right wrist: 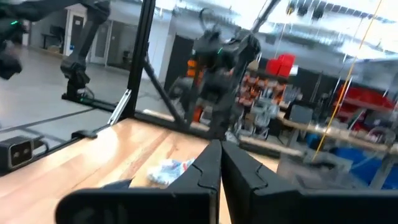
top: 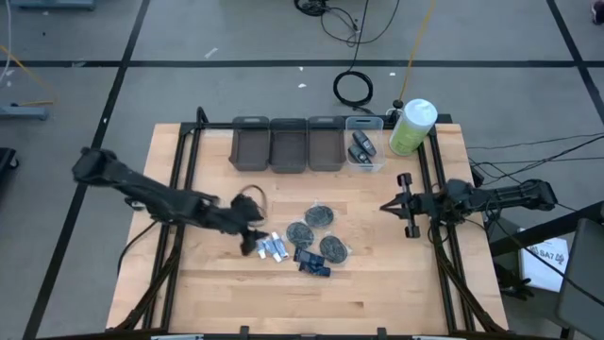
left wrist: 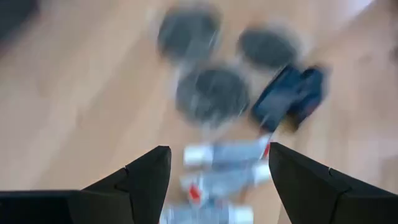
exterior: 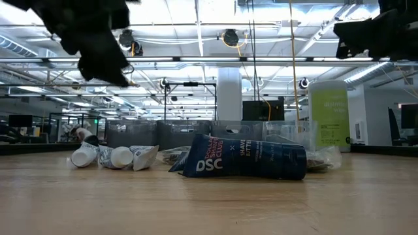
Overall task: Pick & Place Travel size toiletries
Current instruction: Put the left toothpaste into the left black bin
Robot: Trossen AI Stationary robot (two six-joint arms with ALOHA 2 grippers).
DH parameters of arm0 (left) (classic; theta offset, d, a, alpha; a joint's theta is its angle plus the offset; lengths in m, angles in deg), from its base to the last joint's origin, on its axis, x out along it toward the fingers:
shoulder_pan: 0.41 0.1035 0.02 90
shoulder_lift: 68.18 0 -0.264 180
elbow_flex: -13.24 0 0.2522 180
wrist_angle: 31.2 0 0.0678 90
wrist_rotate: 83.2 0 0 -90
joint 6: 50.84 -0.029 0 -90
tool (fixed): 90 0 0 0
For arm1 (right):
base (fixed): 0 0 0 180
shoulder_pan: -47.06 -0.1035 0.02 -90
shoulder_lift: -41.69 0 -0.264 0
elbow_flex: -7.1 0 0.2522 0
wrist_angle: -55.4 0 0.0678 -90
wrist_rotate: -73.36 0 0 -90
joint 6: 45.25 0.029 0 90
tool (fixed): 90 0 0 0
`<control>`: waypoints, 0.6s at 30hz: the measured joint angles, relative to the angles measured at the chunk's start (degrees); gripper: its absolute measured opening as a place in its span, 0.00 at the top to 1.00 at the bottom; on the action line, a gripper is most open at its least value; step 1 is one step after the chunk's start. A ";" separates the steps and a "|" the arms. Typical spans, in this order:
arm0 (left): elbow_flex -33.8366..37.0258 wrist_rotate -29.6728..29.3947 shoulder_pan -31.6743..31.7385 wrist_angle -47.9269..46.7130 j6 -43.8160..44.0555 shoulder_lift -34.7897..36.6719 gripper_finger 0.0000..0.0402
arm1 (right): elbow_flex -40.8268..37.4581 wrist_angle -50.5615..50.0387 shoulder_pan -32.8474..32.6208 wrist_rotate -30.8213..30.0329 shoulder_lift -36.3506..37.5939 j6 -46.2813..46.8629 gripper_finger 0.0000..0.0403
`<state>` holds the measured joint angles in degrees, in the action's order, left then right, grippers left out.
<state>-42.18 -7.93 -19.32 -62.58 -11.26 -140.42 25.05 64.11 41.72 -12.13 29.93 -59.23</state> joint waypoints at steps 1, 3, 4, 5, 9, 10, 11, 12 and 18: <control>-1.92 0.82 -0.18 -2.52 3.68 -2.90 0.34 | 0.00 1.23 0.00 0.00 0.01 -1.04 0.99; -5.40 3.93 -0.35 -6.18 11.93 -8.32 0.34 | 0.00 3.76 0.00 0.00 0.01 -2.20 0.99; -6.73 6.02 -0.35 -8.19 15.98 -10.56 0.34 | 0.00 4.94 0.00 0.00 0.01 -2.18 0.99; -7.77 8.31 -0.34 -10.20 20.00 -12.50 0.34 | 0.00 5.70 0.00 0.00 0.03 -2.06 0.99; -9.01 15.31 -0.35 -12.91 35.71 -18.88 0.34 | 0.00 6.41 0.00 0.02 0.01 -1.72 0.99; -9.01 15.97 -0.33 -13.13 39.22 -20.00 0.34 | 0.00 6.39 0.00 0.02 0.01 -1.72 0.99; -9.01 16.09 -0.33 -13.15 42.42 -20.98 0.34 | 0.00 6.35 0.00 0.02 0.00 -1.72 0.99; -9.01 16.06 -0.33 -12.82 44.62 -21.91 0.34 | 0.00 6.28 0.00 0.06 0.00 -1.56 0.99; -9.34 15.28 -0.31 -12.34 52.35 -25.53 0.34 | 0.00 5.50 0.00 0.24 0.01 3.91 0.99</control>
<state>-51.52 7.36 -19.63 -74.92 41.09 -165.95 25.05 69.61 41.72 -11.89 29.94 -55.32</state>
